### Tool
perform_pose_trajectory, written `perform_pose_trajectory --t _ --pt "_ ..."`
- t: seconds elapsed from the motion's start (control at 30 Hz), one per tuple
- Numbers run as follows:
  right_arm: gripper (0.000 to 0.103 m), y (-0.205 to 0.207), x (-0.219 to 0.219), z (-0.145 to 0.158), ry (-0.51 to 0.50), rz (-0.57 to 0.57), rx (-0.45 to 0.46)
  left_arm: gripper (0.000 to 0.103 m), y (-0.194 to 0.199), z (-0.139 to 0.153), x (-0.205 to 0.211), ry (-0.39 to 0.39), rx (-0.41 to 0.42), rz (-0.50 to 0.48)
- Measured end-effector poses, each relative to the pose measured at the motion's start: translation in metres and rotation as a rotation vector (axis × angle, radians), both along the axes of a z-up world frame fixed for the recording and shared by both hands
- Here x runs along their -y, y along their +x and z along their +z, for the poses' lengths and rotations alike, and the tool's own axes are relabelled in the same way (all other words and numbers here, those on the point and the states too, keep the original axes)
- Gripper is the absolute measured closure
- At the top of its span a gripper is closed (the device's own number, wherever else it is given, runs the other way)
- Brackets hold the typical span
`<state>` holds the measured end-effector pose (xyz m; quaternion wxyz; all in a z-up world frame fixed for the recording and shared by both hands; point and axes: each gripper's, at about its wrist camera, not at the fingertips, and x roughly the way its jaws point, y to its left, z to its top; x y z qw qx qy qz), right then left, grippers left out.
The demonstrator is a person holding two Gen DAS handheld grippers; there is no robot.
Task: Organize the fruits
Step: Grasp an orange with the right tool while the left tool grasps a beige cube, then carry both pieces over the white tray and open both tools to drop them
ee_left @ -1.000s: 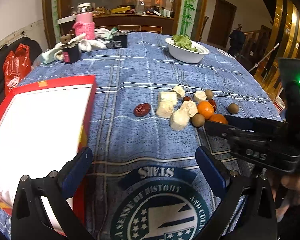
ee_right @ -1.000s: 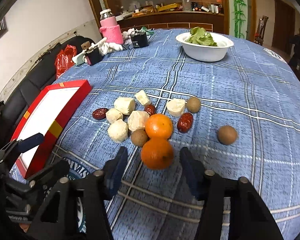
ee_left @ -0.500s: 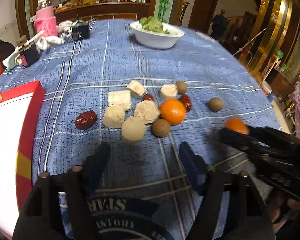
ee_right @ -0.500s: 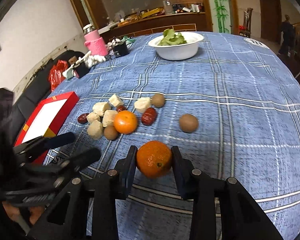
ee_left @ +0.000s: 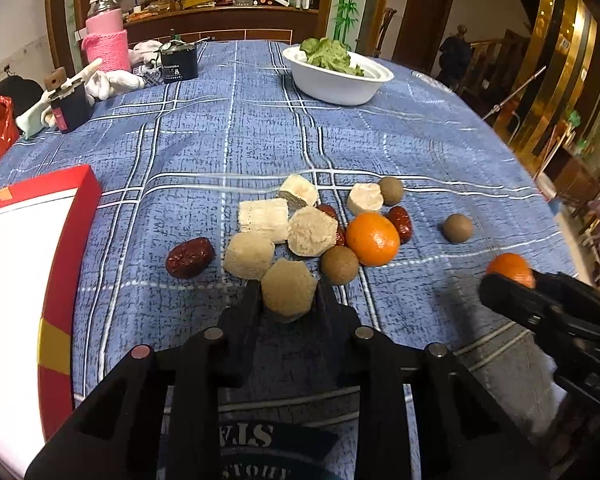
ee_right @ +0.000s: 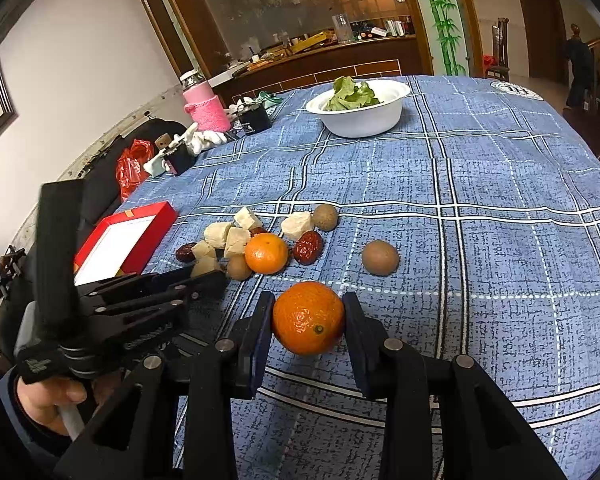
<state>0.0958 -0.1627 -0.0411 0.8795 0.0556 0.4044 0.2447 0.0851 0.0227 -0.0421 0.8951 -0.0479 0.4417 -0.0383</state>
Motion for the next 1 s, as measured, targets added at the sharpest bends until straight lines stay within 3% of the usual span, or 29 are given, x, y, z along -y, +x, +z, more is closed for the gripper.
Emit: perform_pose_trajectory --t 0.17,0.47,0.77,1.0 --pt "0.068 -0.004 -0.006 0.003 -0.029 0.0 0.01 0.079 -0.031 0.021 -0.008 0.022 0.066 0.021" --pt "0.068 -0.044 -0.067 0.03 -0.044 0.108 0.077 0.078 -0.105 0.051 -0.088 -0.001 0.153 0.254" --pt "0.069 -0.065 -0.186 0.043 0.007 0.309 0.109 0.078 -0.139 0.04 -0.184 -0.017 0.094 0.535" --pt "0.069 -0.06 -0.263 0.03 -0.042 0.392 0.109 0.078 -0.152 0.033 -0.217 -0.007 0.086 0.611"
